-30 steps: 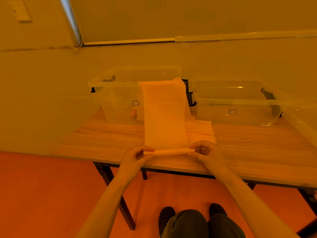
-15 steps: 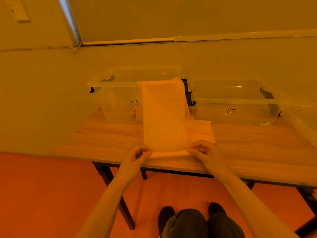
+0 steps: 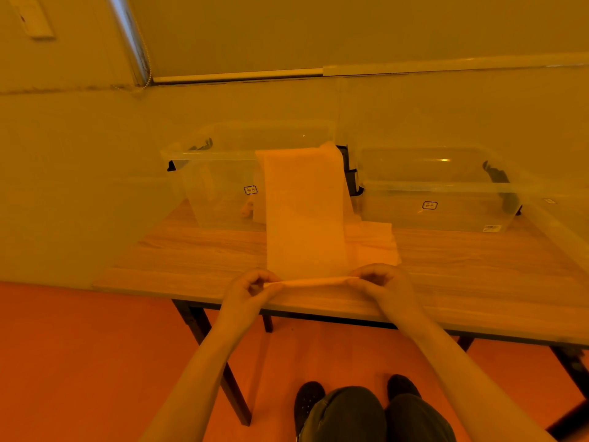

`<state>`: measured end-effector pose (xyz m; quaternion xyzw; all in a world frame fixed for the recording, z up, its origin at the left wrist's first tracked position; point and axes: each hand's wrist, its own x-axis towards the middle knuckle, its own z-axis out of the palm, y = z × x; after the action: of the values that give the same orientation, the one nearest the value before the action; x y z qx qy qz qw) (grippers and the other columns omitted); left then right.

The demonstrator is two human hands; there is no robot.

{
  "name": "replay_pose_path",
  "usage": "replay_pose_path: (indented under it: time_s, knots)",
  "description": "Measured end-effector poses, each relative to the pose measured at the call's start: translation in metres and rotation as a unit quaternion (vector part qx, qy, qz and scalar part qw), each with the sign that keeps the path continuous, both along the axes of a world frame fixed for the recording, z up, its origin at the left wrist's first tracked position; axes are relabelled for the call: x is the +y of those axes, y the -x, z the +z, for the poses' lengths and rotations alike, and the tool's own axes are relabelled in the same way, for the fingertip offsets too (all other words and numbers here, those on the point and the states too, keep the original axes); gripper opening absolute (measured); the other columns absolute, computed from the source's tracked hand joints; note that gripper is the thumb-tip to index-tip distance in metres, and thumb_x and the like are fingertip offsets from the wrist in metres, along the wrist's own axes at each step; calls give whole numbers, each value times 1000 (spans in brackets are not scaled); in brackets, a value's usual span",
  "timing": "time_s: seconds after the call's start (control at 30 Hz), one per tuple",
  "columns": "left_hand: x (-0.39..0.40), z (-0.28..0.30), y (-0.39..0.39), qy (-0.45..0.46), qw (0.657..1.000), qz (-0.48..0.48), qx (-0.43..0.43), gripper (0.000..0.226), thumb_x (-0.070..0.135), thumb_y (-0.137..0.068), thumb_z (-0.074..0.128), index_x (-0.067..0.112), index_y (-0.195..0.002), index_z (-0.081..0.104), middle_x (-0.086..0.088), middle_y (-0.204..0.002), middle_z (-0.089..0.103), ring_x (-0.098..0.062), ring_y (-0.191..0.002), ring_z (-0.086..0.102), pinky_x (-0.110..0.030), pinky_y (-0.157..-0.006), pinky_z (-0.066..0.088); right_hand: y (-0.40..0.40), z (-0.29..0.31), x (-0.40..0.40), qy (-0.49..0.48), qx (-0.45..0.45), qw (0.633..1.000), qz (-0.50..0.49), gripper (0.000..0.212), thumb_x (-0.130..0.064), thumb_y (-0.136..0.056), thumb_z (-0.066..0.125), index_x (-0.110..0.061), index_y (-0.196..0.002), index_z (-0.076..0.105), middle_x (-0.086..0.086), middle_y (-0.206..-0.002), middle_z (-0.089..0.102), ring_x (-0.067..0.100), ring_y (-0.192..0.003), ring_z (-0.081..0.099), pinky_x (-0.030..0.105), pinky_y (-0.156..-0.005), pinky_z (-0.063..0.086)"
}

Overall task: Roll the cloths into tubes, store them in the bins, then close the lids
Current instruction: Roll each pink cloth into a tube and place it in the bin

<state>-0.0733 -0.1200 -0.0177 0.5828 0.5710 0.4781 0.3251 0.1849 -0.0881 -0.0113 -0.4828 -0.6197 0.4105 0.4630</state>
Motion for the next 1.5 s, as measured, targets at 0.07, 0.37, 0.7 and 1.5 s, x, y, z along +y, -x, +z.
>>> replay_pose_path:
  time_s: [0.07, 0.37, 0.7, 1.5]
  knots:
    - [0, 1, 0, -5, 1000, 3, -7, 6, 24, -84, 70, 26, -81, 67, 16, -77, 61, 1, -70, 51, -17, -64, 40, 0, -2, 0, 2, 19, 1000, -5, 9, -20, -78, 76, -20, -85, 71, -3, -82, 70, 8, -79, 65, 17, -65, 50]
    - [-1, 3, 4, -3, 1000, -24, 19, 17, 25, -88, 64, 40, -81, 68, 5, -85, 60, -11, -76, 51, -22, -68, 41, 1, 0, 1, -9, 19, 1000, -1, 5, -16, -82, 72, -21, -85, 70, -7, -88, 68, -1, -81, 62, 14, -68, 49]
    - [1, 3, 2, -4, 1000, -22, 9, 16, 23, -82, 72, 39, -80, 68, 3, -90, 63, -14, -81, 55, -23, -69, 42, 0, -1, 1, 10, 0, 1000, -16, 12, -19, -76, 78, -24, -84, 71, -6, -86, 67, 3, -77, 61, 14, -62, 49]
    - [32, 28, 2, -32, 999, 1, 17, 13, 21, -85, 69, 31, -82, 61, 7, -83, 61, -3, -69, 52, -24, -65, 42, 3, 17, 29, -15, 40, 999, -1, 14, -14, -81, 72, -22, -90, 64, 2, -81, 69, 13, -78, 67, 20, -65, 53]
